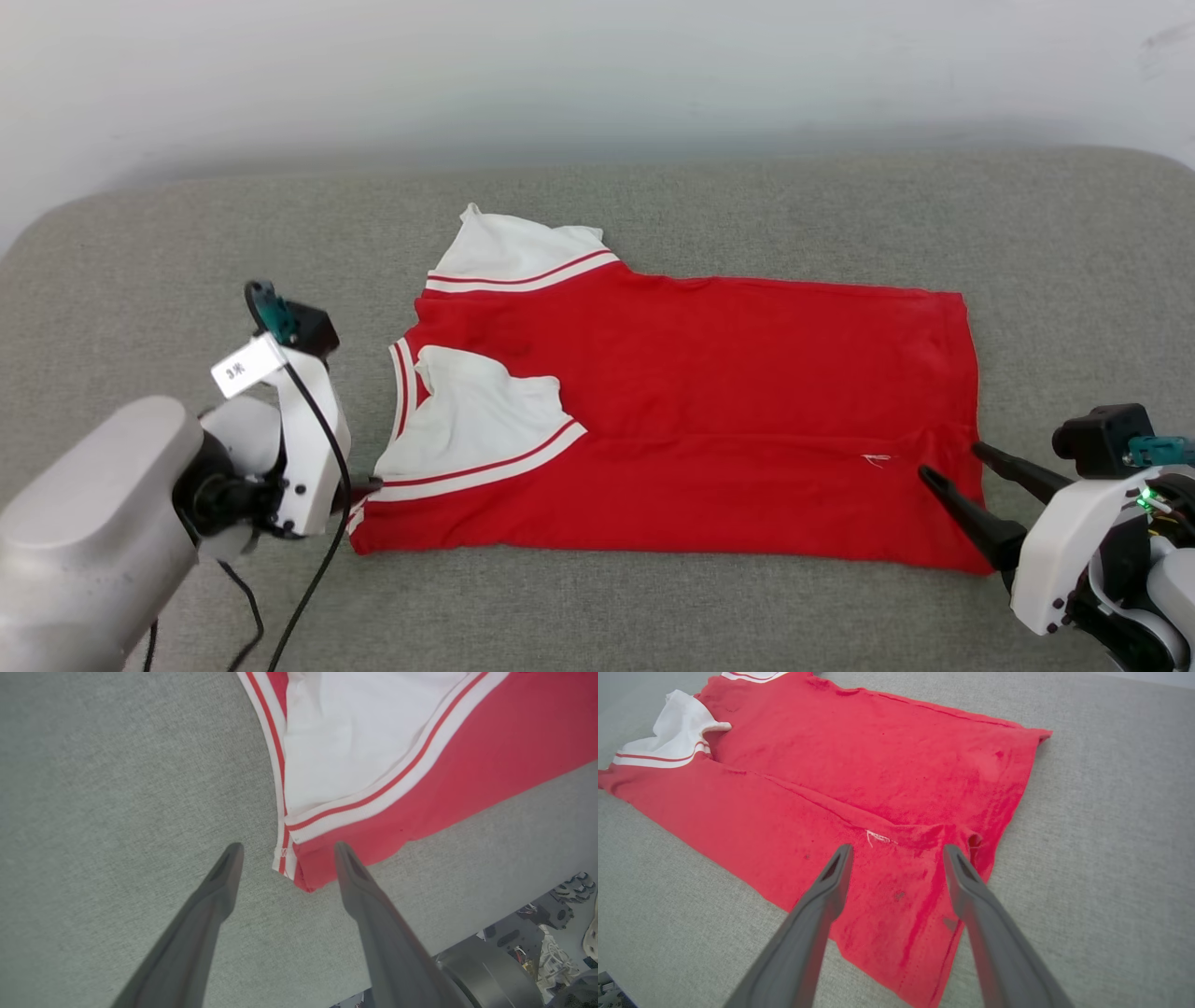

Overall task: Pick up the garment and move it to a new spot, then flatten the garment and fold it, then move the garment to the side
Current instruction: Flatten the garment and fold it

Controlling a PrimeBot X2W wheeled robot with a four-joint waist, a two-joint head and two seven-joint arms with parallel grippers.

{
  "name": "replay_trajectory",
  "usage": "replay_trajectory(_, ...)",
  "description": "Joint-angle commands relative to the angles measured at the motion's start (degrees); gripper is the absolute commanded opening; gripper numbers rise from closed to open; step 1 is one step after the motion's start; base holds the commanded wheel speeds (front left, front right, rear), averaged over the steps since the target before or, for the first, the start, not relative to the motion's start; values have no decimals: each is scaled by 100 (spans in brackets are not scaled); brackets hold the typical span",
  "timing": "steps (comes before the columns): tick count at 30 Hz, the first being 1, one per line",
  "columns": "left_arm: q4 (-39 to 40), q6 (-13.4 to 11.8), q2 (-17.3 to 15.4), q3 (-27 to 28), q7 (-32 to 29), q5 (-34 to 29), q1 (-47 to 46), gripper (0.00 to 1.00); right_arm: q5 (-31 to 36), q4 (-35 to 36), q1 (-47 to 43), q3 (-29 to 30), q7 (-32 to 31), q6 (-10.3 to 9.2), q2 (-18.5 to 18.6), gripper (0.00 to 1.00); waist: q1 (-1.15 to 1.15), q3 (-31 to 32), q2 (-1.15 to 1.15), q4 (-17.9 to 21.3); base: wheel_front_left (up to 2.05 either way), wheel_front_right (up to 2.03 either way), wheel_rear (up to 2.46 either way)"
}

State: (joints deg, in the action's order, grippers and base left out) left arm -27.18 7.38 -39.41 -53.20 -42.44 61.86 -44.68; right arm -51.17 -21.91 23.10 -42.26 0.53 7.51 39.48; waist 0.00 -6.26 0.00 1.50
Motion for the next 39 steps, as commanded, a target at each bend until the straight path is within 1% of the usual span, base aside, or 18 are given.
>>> replay_trajectory(1, -44, -25, 32, -35, -73, 50, 110, 100, 23, 30, -44, 18, -12, -5, -45, 100, 0, -29, 0, 20, 0, 0, 0)
replay_trajectory(5, -218, -51, 115, -131, -157, 40, 202, 100, 59, 65, 70, 25, -48, -5, -94, 100, 0, -145, 0, 107, 0, 0, 0)
replay_trajectory(10, -556, -46, 230, -238, -65, 14, 369, 100, 89, 79, 164, 8, -51, -5, -154, 100, 0, -275, 0, 204, 0, 0, 0)
replay_trajectory(16, -938, -29, 477, -422, 115, -8, 674, 100, 70, 53, 200, -6, -30, -5, -149, 100, 0, -328, 0, 252, 0, 0, 0)
replay_trajectory(17, -941, -20, 504, -461, 146, -30, 691, 95, 67, 52, 209, 3, -27, -5, -120, 100, 0, -321, 0, 252, 0, 0, 0)
replay_trajectory(18, -929, -15, 525, -487, 220, -60, 691, 25, 80, 50, 220, 9, -23, -5, -88, 100, 0, -307, 0, 247, 0, 0, 0)
replay_trajectory(19, -918, -15, 543, -514, 274, -70, 696, 0, 97, 60, 232, 15, -25, -5, -62, 100, 0, -288, 0, 240, 0, 0, 0)
replay_trajectory(22, -848, -2, 502, -547, 510, -121, 641, 0, 188, 104, 286, 78, -57, -5, 58, 100, 0, -210, 0, 221, 0, 0, 0)
replay_trajectory(25, -660, 2, 318, -604, 848, -283, 534, 0, 321, 134, 355, 189, -115, -5, 179, 100, 0, -154, 0, 223, 0, 0, 0)
replay_trajectory(29, -322, 1, 82, -639, 1281, -438, 464, 0, 470, 228, 515, 450, -369, -5, 445, 100, 0, -71, 0, 205, 0, 0, 0)
replay_trajectory(33, 12, 2, -41, -607, 1562, -529, 440, 0, 504, 451, 592, 626, -874, -5, 735, 100, 0, -22, 0, 157, 0, 0, 0)
replay_trajectory(35, 171, -43, -87, -602, 1641, -588, 437, 0, 480, 600, 597, 658, -1203, -6, 889, 100, 0, -14, 0, 137, 0, 0, 0)
replay_trajectory(39, 488, -127, -144, -637, 1709, -717, 432, 0, 333, 885, 466, 597, -1955, -5, 1040, 100, 0, -34, 0, 105, 0, 0, 0)
